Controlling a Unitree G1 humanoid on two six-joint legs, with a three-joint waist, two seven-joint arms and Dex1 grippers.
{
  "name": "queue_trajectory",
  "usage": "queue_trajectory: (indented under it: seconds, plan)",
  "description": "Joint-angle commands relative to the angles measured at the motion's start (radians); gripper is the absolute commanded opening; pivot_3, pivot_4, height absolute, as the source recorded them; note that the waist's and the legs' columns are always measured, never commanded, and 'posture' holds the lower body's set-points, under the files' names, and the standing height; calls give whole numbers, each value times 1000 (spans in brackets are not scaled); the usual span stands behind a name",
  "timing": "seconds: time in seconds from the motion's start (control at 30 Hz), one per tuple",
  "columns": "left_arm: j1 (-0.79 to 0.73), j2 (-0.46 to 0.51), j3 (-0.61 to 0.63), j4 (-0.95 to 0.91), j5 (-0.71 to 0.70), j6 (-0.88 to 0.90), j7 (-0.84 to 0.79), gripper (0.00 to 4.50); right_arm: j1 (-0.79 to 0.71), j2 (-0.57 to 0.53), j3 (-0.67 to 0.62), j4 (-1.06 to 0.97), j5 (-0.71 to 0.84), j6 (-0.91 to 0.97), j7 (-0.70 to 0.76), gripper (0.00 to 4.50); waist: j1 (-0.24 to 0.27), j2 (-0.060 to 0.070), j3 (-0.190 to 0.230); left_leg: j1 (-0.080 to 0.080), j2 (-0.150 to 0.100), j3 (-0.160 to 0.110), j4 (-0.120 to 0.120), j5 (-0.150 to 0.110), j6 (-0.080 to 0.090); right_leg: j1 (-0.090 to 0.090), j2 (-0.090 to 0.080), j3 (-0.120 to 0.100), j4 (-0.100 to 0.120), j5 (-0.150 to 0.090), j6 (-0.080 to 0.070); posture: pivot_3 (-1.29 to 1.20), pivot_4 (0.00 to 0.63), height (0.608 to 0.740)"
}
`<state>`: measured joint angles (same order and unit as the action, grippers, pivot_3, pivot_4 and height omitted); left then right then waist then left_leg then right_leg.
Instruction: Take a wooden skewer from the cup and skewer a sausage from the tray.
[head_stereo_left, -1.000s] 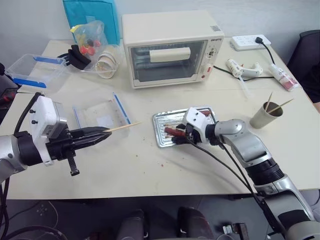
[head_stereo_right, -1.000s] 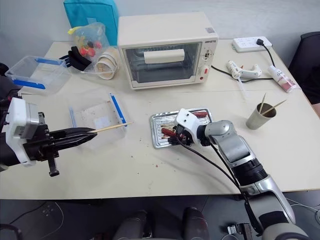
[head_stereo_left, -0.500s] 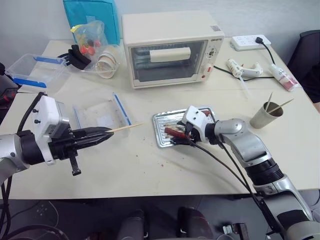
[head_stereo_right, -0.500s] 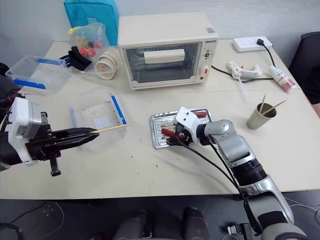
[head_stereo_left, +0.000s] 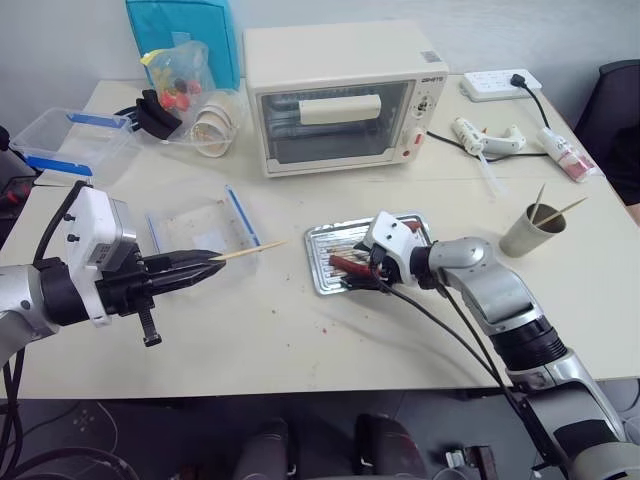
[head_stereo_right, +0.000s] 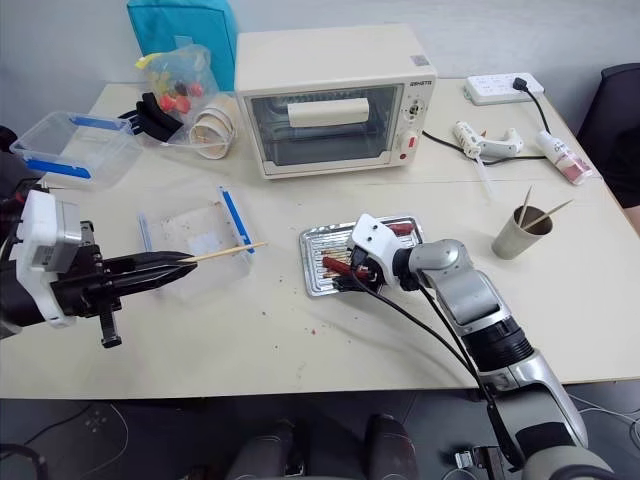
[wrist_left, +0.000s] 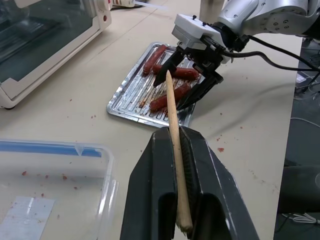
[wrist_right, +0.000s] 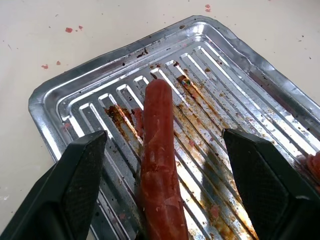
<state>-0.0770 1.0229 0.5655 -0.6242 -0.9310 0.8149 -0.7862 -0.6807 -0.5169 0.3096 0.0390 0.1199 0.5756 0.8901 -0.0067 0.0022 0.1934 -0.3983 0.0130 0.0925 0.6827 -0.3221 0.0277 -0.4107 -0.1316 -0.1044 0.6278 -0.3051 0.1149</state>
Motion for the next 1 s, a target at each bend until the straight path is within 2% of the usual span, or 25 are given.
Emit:
queue_trajectory:
  seconds: [0.03,0.1,0.17,0.43,0.57,0.7,0.83,1.0]
  plan:
    - [-21,8,-3,-5,13,-28,1,0,4,10,-6,-38,4,-4,6,3632,0,0,0,0,0,0,0,0,0,0,0,0,0,0,0,0,150,740]
    - [-26,8,-6,-3,15,-29,2,0,6,13,-2,-34,0,-8,5,3216,0,0,0,0,0,0,0,0,0,0,0,0,0,0,0,0,150,740]
    - [-26,6,-6,-3,17,-29,1,0,7,15,0,-34,-3,-8,4,2604,0,0,0,0,0,0,0,0,0,0,0,0,0,0,0,0,150,740]
    - [-22,4,-5,-5,19,-30,-5,0,-2,1,-15,-99,13,39,24,2604,0,0,0,0,0,0,0,0,0,0,0,0,0,0,0,0,150,740]
    - [-30,9,-12,3,24,-33,-13,0,-54,-52,-62,-180,63,107,75,2604,2,0,0,0,0,0,0,0,0,0,0,0,0,0,0,0,150,740]
    - [-42,10,-21,10,30,-38,-19,0,-175,-131,-82,-51,42,22,139,2604,1,0,0,0,0,0,0,0,0,0,0,0,0,0,0,0,150,740]
    - [-47,7,-33,12,41,-46,-23,0,-250,-202,-36,122,-21,-146,236,2604,2,-1,-1,0,0,0,0,0,0,0,0,0,-1,0,0,0,150,740]
    - [-46,5,-44,3,46,-53,-23,0,-333,-214,-11,315,-84,-299,314,2604,-2,-1,0,0,0,1,0,0,0,-1,0,0,0,0,0,0,150,740]
